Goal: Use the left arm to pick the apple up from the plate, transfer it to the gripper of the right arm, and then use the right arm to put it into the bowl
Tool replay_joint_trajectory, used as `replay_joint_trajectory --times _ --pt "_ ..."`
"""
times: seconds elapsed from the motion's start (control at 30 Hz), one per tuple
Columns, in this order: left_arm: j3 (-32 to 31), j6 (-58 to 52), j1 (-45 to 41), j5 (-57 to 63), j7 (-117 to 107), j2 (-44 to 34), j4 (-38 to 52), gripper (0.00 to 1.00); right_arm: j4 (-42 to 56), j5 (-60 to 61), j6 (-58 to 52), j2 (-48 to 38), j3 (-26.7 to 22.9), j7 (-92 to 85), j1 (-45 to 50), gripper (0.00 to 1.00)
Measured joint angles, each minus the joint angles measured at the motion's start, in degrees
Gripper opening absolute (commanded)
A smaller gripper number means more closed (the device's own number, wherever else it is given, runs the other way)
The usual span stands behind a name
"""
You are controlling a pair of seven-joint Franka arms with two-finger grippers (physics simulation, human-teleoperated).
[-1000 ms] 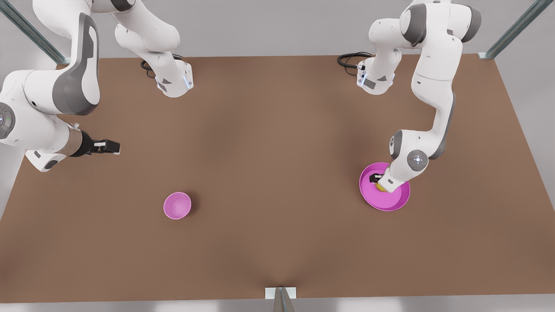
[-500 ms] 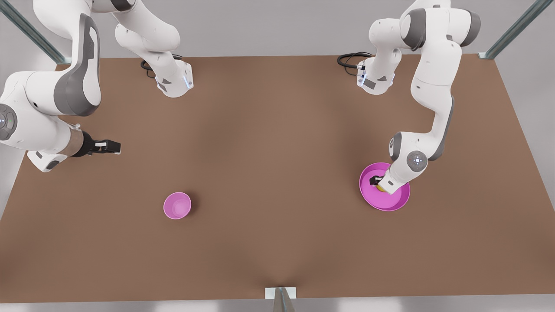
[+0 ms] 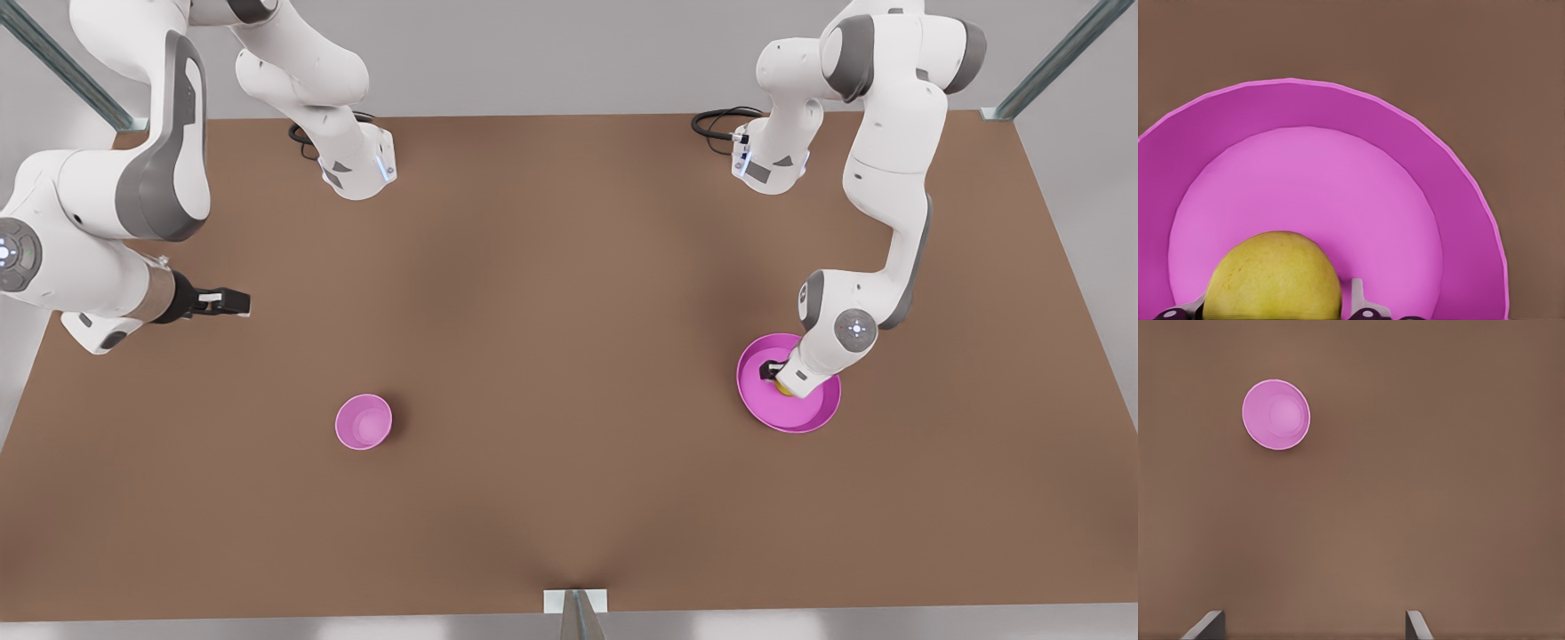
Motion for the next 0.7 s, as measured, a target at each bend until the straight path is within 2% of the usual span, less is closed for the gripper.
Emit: replay_joint_trajectory --times 0.3,0.4,0.7 --pt "0.0 0.7 0.3 0.4 0.1 0.5 0.9 0.90 -0.1 0.1 0.1 0.0 0.0 -0.1 0.0 1.00" --pt "0.0 0.8 0.3 0.3 0.0 0.6 0.9 0.80 -0.2 0.0 0.1 0.0 0.0 -0.1 0.0 1.00" --pt "0.0 1.0 0.3 0.2 -0.1 1.0 0.9 0.80 -0.4 -0.1 0.1 0.1 0.0 -0.2 -0.1 1.00"
